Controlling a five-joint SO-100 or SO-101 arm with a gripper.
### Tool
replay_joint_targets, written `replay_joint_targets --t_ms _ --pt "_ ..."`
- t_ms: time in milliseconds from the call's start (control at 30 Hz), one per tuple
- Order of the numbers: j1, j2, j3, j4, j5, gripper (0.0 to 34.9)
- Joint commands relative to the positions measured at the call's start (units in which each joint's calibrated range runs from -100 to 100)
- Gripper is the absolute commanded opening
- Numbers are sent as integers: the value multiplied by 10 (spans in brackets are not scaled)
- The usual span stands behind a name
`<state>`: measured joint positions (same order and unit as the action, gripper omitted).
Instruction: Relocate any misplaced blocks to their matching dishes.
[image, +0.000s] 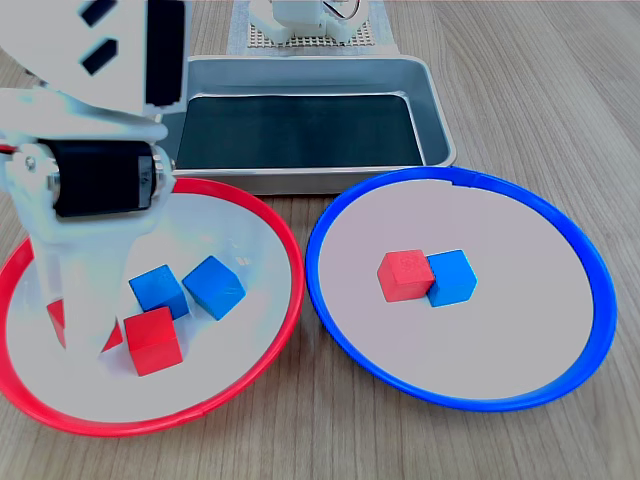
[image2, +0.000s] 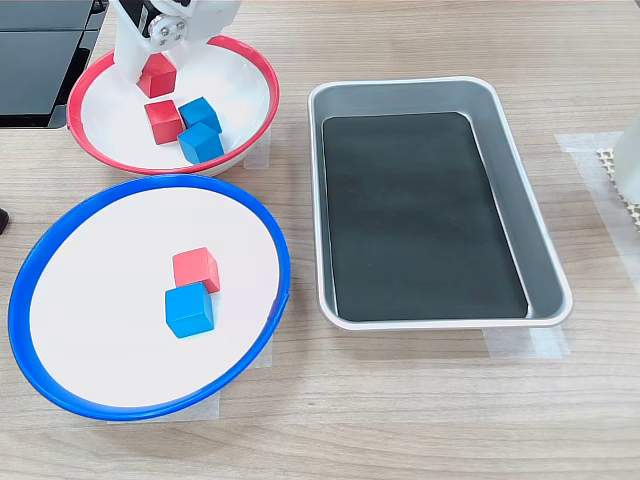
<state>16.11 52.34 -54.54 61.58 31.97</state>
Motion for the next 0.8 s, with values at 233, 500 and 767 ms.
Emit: replay_joint_targets --t_ms 233,500,767 --pt "-1 -2 -58 15 3 123" --pt "-20 -66 -40 65 8 134" --pt "-27 -150 70 165 62 124"
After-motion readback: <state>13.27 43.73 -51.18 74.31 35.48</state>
